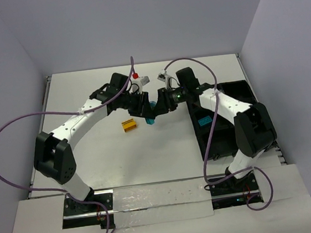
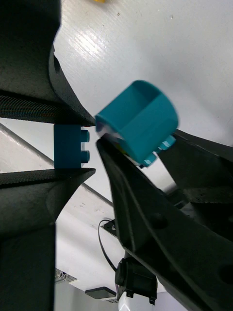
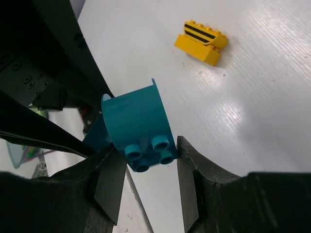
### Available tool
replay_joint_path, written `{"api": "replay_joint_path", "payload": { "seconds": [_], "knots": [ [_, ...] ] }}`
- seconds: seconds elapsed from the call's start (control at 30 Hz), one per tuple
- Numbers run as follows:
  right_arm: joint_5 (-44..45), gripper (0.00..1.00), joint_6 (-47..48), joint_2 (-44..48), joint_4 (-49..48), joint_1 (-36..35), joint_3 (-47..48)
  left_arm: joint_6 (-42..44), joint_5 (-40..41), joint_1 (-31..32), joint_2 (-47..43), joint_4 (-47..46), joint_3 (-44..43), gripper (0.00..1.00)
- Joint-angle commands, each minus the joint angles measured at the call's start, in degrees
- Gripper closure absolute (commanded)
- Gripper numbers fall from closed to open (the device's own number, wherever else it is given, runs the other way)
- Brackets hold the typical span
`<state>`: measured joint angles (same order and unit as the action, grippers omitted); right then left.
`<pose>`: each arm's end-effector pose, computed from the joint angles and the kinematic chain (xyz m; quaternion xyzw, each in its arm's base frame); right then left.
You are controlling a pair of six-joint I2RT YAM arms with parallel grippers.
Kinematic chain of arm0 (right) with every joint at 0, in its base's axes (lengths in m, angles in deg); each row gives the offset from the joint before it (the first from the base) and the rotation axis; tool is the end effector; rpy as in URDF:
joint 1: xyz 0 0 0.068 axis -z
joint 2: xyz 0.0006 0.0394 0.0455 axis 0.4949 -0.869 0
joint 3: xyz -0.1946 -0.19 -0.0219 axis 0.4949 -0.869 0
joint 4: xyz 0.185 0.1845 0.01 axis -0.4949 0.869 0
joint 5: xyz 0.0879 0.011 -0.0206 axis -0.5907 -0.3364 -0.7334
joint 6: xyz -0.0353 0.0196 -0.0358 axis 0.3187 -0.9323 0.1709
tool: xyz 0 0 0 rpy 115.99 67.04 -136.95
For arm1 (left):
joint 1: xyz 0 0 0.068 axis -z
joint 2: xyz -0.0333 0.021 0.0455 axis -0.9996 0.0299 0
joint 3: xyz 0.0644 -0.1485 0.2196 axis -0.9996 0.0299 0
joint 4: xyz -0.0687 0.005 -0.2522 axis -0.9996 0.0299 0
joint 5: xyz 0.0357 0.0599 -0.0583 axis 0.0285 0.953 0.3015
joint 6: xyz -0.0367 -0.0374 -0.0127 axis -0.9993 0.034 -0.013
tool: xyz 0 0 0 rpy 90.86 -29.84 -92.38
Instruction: Sort the legos into containers by color
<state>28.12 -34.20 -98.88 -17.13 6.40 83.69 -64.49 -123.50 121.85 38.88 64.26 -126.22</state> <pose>0.3196 0.1659 0.2562 -0.2395 0.8152 0.4657 0.2476 0.2915 -0.2175 0.2892 0.2296 0.8723 -0.3918 0.1816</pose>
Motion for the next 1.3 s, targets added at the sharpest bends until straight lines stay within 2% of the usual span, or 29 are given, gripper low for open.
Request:
{"api": "replay_joint_path", "payload": {
  "seconds": [0.0,0.1,0.17,0.3,0.47,0.67,0.7,0.73,0.8,0.83,0.9,1.0,1.27],
  "knots": [
    [11.64,1.0,-6.36,7.07,-2.9,4.19,-4.34,-0.02,-1.74,0.01,-3.99,-2.49,-1.11,1.0],
    [19.65,1.0,-9.84,12.67,-2.49,8.97,-11.04,-1.38,-2.46,0.03,-4.56,-3.64,-0.78,1.0],
    [26.58,1.0,-12.16,19.81,-0.41,11.16,-14.81,-3.34,-3.94,0.48,-4.77,-5.08,-0.11,1.0],
    [44.52,1.0,-15.04,28.37,5.06,14.27,-21.45,-7.15,-2.8,3.3,-2.73,-8.74,-1.4,1.0],
    [47.14,1.0,-18.88,34.54,7.5,19.76,-26.51,-12.02,-1.05,7.36,3.09,-12.07,-4.51,1.0],
    [52.75,0.99,-21.03,36.01,8.04,22.21,-29.28,-15.48,-0.44,10.72,11.1,-14.01,-11.6,1.0],
    [53.02,0.96,-21.04,36.19,8.03,22.72,-29.46,-15.92,-0.6,10.99,12.69,-14.53,-12.06,1.0],
    [53.28,0.89,-20.7,36.11,8.2,22.82,-29.55,-16.79,-0.7,11.34,13.44,-14.97,-13.42,1.0],
    [53.52,0.63,-20.42,35.77,8.86,22.83,-29.28,-17.99,-1.1,11.69,16.56,-15.0,-16.39,1.0],
    [54.1,0.41,-20.42,35.45,9.37,22.83,-29.21,-18.12,-1.29,12.01,18.11,-14.68,-17.24,1.0],
    [54.79,0.19,-20.34,35.1,9.9,22.83,-28.97,-18.22,-1.78,12.91,21.25,-13.71,-20.61,1.0],
    [55.43,0.03,-20.12,35.04,10.32,22.83,-28.48,-18.79,-1.47,14.23,24.09,-13.86,-24.3,1.0],
    [58.91,0.02,-21.36,39.78,10.05,22.83,-27.27,-17.27,-0.17,15.31,33.84,-10.11,-36.13,1.0]
  ]
}}
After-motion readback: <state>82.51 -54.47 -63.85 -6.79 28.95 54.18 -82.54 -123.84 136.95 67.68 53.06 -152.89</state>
